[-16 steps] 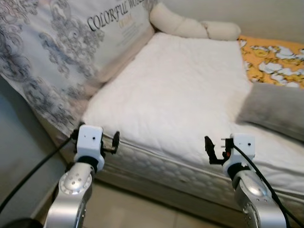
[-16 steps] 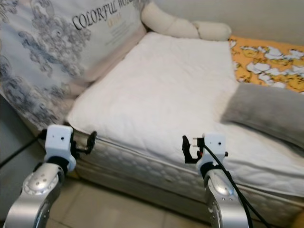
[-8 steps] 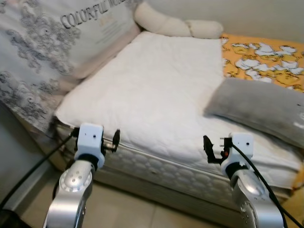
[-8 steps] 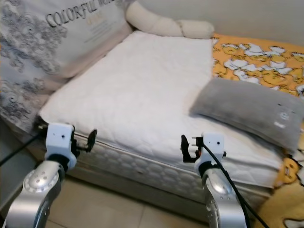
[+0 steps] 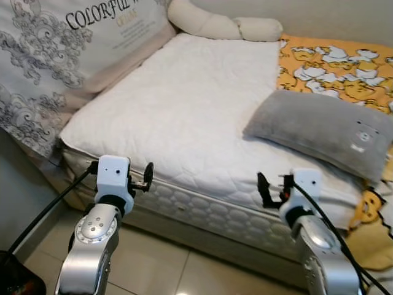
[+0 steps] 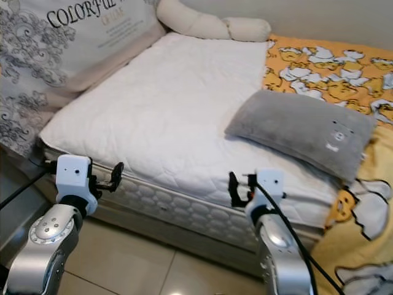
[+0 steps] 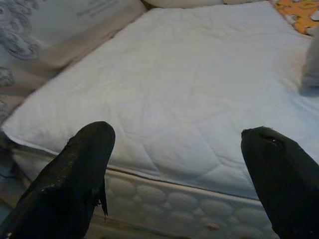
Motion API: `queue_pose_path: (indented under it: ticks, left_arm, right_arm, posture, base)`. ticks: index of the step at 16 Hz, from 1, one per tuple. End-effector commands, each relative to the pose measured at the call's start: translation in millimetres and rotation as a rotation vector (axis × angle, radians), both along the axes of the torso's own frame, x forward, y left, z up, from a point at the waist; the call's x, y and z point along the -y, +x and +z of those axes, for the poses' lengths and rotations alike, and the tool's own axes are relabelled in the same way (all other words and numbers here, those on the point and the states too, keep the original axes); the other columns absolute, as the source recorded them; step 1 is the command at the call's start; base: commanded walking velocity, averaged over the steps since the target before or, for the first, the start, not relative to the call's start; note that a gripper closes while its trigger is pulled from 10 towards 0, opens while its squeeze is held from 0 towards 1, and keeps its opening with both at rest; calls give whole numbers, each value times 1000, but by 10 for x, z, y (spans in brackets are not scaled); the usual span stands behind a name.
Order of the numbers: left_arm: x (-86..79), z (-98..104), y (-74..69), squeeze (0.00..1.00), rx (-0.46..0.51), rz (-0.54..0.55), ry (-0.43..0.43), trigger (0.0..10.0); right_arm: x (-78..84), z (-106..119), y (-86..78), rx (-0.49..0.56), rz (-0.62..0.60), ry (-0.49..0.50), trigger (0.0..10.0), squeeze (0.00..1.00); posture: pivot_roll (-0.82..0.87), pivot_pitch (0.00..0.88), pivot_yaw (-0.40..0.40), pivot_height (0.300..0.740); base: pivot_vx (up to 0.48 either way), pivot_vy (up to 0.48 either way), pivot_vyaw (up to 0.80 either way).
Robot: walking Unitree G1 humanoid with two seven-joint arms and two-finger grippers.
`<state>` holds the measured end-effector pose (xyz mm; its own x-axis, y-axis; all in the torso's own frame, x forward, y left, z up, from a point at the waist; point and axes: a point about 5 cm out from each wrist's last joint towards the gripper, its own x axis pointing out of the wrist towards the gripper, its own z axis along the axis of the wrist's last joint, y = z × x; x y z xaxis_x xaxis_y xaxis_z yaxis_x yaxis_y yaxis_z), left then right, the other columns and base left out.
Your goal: Clean up the room
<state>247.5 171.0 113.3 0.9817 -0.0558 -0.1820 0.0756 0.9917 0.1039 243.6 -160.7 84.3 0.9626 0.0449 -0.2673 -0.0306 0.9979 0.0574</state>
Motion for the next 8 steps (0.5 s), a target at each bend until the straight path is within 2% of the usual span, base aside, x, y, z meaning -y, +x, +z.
queue_pose_path:
  ticks: [1,7,8]
  left_arm:
    - [-8,-10,6,0,-4,1,-6,10000]
    - [11,-21,7,0,-12,-19,-4,10000]
    - [0,-13,0,0,-9,-12,-7,10000]
  right_arm:
    - [-22,19,26,5,7,7,10000,0]
    - [64,51,109,27,-26,0,10000,0]
    - [70,63,128,34,-24,-2,10000,0]
  posture:
    - [-107,9,-6,740]
    - [-91,5,-10,740]
    - [-90,3,-10,740]
  base:
    - [349,0,-781]
    - [354,0,-784]
    - [360,0,-438]
